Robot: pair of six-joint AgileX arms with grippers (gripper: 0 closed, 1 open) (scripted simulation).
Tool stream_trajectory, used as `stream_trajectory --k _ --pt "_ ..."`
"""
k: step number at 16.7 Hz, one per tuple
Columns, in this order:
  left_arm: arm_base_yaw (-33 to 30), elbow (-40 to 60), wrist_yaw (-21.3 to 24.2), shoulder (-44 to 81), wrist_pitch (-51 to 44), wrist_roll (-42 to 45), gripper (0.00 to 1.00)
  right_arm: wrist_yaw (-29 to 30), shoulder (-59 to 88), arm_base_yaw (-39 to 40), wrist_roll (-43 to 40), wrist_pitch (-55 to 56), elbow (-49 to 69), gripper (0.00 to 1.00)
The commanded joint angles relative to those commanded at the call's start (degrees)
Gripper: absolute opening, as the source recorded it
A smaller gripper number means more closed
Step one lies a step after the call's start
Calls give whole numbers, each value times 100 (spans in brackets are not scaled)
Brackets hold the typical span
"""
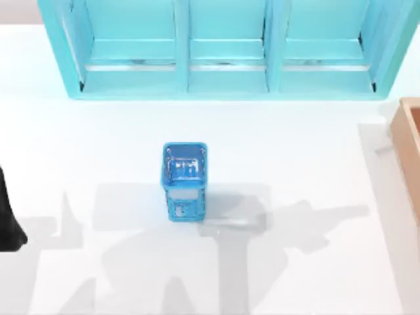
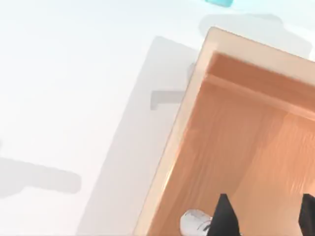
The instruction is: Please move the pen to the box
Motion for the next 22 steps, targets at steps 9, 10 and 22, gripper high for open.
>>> stream_trajectory --k 9,10,22 --pt "0 0 0 0 0 0 100 312 -322 -669 -437 -700 117 0" --pt "0 0 0 0 0 0 100 317 -318 -655 -428 -621 37 0" --pt "0 0 0 0 0 0 100 400 -283 -534 -307 768 -1253 8"
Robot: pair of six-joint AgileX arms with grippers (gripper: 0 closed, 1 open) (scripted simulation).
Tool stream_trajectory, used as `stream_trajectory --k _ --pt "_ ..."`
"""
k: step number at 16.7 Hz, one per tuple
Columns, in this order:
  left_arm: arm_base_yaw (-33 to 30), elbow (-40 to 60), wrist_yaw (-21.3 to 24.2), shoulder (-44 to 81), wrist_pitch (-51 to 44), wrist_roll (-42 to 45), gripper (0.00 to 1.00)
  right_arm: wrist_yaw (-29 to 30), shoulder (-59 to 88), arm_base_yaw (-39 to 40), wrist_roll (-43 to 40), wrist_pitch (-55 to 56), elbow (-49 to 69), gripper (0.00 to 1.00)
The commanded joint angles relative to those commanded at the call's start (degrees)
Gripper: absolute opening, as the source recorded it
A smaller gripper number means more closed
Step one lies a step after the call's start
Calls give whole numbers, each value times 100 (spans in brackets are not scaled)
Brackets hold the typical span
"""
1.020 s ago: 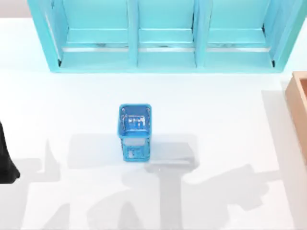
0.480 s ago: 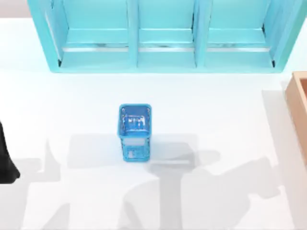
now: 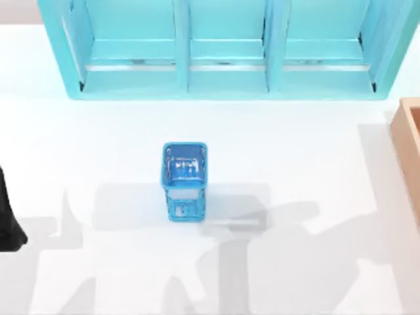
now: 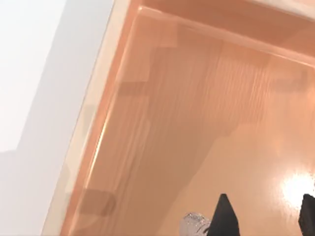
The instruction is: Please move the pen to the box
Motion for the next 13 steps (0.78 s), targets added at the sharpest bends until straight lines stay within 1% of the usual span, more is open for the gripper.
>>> stream_trajectory --k 12,13 --pt "0 0 0 0 0 0 100 0 0 0 0 0 0 98" --pt "0 0 0 0 0 0 100 0 0 0 0 0 0 100"
